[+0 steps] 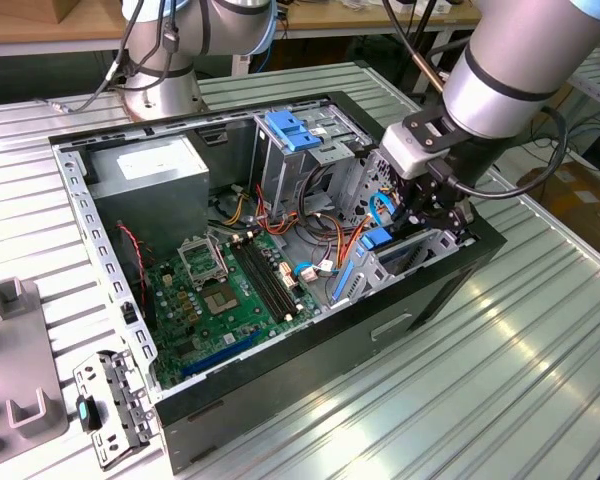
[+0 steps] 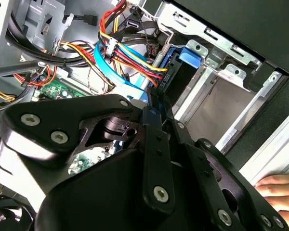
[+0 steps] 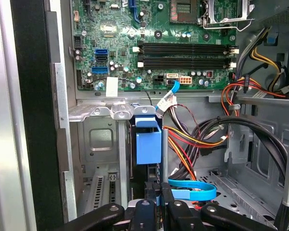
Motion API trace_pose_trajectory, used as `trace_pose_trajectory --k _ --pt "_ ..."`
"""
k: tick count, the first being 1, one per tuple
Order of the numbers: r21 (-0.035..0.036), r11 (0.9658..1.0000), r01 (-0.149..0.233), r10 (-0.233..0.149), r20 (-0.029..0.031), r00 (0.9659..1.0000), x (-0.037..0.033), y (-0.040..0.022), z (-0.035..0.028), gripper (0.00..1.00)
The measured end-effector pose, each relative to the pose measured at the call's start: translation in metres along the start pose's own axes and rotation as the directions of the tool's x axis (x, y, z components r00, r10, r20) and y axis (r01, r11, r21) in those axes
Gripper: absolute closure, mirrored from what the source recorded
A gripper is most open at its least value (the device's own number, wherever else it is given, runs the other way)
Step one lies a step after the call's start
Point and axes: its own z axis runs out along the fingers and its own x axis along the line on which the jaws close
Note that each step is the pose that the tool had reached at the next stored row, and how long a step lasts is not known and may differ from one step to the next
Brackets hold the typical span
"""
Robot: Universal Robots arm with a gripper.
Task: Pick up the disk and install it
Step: 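Insert the second disk wire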
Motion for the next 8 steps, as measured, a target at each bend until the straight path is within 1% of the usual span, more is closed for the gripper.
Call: trace_pose_trajectory --k 6,7,8 --pt "0.0000 1.0000 0.000 0.000 0.0006 1.0000 0.0000 0.0000 0.0000 0.83" --pt "0.0000 1.0000 0.000 0.000 0.0004 1.0000 -0.0004 -0.0006 -0.0024 0.76" --pt "0.0000 1.0000 0.000 0.000 0.0006 1.0000 -0.0011 -0.0015 -0.0073 0.76"
